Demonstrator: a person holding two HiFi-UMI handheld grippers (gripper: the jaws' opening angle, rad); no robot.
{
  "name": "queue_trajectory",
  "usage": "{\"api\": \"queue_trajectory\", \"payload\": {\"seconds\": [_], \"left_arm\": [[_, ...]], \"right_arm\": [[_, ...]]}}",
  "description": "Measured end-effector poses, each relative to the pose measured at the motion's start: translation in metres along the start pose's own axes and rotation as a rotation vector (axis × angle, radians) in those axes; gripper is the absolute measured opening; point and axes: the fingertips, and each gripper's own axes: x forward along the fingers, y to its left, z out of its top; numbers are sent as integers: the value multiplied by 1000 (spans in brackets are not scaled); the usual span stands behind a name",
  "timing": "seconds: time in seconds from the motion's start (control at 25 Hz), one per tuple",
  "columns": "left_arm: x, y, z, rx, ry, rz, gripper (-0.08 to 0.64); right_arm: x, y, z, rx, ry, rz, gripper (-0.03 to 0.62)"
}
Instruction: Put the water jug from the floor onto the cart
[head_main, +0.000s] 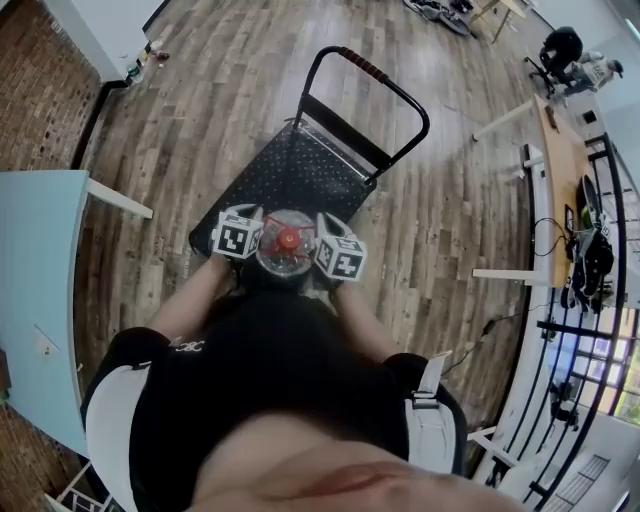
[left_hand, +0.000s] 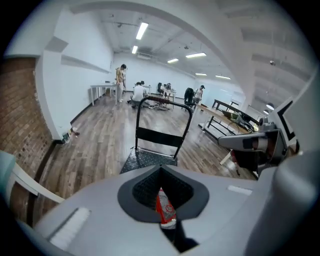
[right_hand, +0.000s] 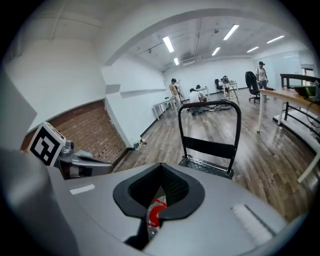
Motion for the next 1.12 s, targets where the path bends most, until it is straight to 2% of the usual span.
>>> {"api": "queue_trajectory", "payload": {"seconds": [0.08,0.24,0.36,0.64,1.12], "left_arm": [[-16,4,15,8,-48,44,0],[-32,7,29,-58,-99,59,0],[-35,8,32,-73,-104,65,0],[-38,2,43,-46,-120,58,0],[-48,7,44,-65,-147,62,0]], "right_arm": [[-6,8,16,8,-44,22,12],[-14,16,37,-40,-92,18,12],[-17,19,44,-69,-109,13,12],[-20,20,46,-46,-120,21,12],[-19,32,49,-60,-131,29,13]]}}
